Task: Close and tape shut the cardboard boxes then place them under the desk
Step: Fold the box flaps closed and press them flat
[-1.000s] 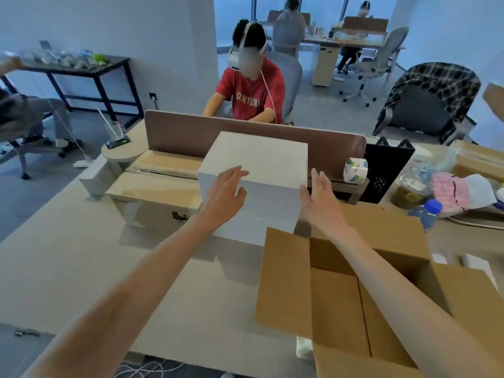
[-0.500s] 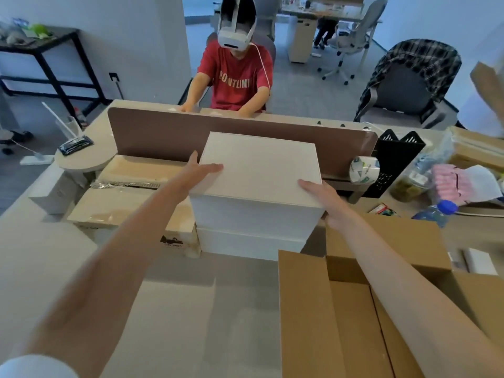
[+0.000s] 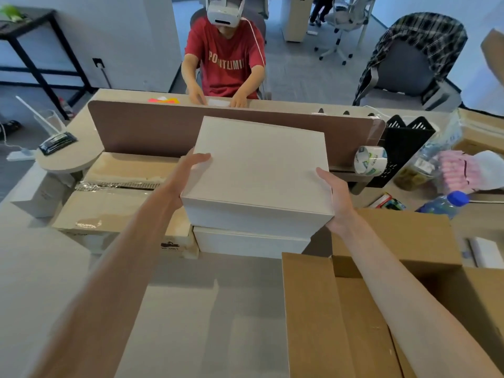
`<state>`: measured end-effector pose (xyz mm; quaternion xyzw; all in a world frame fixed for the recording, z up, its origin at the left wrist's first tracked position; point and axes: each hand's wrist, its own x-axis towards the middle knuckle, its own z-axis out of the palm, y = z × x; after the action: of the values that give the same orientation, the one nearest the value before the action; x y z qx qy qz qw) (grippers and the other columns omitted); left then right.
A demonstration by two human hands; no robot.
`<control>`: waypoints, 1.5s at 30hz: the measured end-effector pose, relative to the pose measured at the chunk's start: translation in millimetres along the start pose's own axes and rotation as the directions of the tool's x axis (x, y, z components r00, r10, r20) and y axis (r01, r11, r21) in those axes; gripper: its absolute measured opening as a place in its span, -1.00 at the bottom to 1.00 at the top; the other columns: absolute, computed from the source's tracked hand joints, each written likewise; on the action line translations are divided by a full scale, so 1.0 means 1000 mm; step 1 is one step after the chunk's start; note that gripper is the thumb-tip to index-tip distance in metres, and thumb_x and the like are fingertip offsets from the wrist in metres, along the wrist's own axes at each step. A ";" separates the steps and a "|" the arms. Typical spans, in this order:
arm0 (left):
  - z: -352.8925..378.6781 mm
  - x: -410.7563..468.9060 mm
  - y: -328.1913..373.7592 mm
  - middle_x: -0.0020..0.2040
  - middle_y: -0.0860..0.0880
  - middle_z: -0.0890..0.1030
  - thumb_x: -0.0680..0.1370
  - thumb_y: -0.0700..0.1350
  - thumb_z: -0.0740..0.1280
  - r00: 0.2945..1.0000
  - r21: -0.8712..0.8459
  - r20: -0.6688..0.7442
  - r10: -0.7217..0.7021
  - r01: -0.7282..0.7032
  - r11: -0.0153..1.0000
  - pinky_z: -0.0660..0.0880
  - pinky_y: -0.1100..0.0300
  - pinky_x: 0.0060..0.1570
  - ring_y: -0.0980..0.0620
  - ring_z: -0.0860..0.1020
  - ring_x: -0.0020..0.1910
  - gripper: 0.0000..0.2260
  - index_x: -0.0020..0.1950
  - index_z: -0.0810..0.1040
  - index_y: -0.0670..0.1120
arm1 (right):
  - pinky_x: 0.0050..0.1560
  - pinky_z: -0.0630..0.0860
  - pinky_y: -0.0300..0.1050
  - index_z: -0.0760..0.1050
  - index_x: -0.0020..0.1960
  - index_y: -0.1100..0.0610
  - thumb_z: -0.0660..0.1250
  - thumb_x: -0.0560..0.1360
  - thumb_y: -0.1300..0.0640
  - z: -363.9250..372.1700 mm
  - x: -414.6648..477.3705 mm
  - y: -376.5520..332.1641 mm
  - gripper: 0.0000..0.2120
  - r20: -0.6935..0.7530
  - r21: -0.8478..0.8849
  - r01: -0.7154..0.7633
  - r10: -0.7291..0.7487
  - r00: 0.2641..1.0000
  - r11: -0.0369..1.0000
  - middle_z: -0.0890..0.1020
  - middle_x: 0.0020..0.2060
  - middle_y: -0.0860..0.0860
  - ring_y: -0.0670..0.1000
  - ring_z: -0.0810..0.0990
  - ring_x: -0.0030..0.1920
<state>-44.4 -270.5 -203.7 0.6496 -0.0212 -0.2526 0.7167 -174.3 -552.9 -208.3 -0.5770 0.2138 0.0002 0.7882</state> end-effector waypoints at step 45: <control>0.327 -0.295 -0.051 0.15 -0.11 0.62 0.43 -0.09 0.31 0.946 0.087 -0.036 0.323 -0.319 0.944 0.56 0.12 -0.12 -0.11 0.63 0.08 -0.50 0.38 0.39 -0.09 | -0.28 0.57 -0.21 0.56 0.14 0.15 0.31 0.49 0.16 -0.273 -0.299 -0.052 -0.76 0.052 0.051 0.170 -0.172 0.984 0.984 0.73 -0.11 0.06 0.03 0.71 -0.17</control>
<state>-436.1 -457.7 -112.8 0.6717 -0.1189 -0.1154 0.7220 -525.3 -745.4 -126.3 -0.5746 0.1414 -0.0563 0.8041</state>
